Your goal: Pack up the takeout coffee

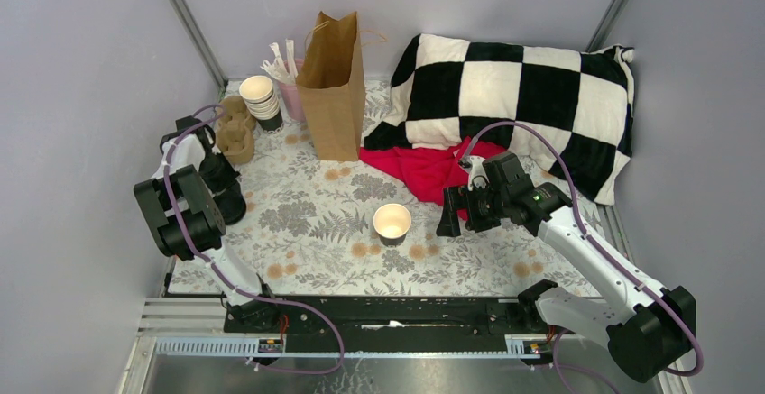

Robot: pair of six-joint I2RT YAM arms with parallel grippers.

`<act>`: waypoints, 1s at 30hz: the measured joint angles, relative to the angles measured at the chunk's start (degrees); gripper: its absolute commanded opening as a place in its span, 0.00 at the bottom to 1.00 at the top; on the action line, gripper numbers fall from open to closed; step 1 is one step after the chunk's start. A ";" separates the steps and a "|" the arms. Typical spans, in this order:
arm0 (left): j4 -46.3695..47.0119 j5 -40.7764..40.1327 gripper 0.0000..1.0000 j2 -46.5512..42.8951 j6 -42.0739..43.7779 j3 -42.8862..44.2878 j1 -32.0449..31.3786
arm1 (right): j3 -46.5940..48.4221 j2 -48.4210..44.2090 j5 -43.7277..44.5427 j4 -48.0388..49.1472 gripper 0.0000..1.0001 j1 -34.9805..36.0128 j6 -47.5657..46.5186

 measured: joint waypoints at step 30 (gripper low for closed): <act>-2.86 -4.35 0.00 -5.57 -5.01 1.49 -0.63 | -0.02 0.22 -0.09 0.00 1.00 0.00 0.00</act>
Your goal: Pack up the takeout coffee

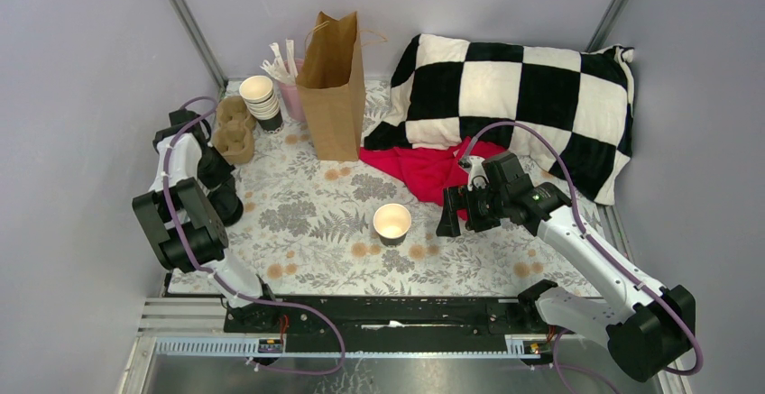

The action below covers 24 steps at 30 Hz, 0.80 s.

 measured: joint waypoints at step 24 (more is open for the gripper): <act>-3.80 -3.26 0.00 -4.33 -3.63 11.19 -15.65 | -0.02 0.68 0.13 -0.09 1.00 0.00 -0.09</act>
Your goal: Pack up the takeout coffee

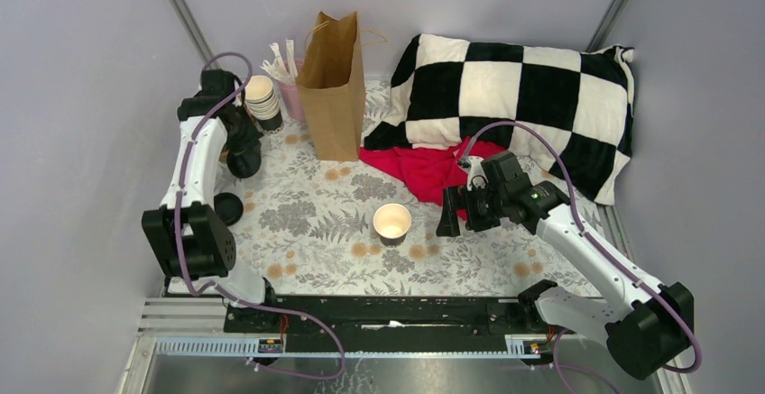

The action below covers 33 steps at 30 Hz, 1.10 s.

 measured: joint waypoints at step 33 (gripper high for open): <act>73.64 53.88 0.00 -36.54 -41.88 -25.31 -26.47 | 13.11 -1.60 -15.15 35.15 1.00 0.48 29.07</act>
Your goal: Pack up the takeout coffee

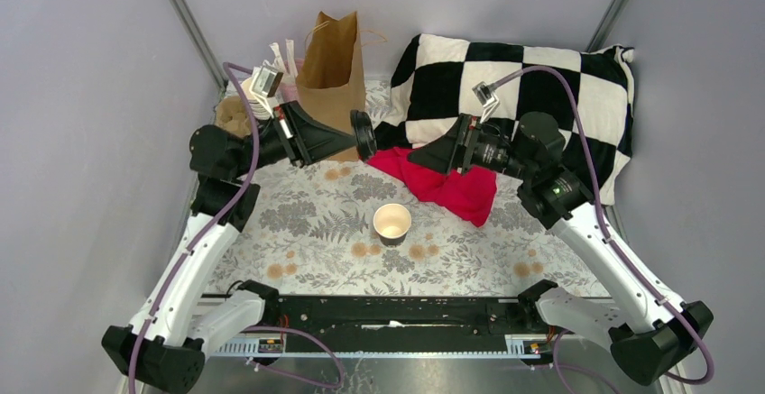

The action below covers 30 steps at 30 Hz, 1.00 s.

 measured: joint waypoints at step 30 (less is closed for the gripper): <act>27.19 2.29 0.00 -0.98 -12.46 -18.14 -4.81 | -3.43 3.63 2.08 13.00 1.00 8.24 11.41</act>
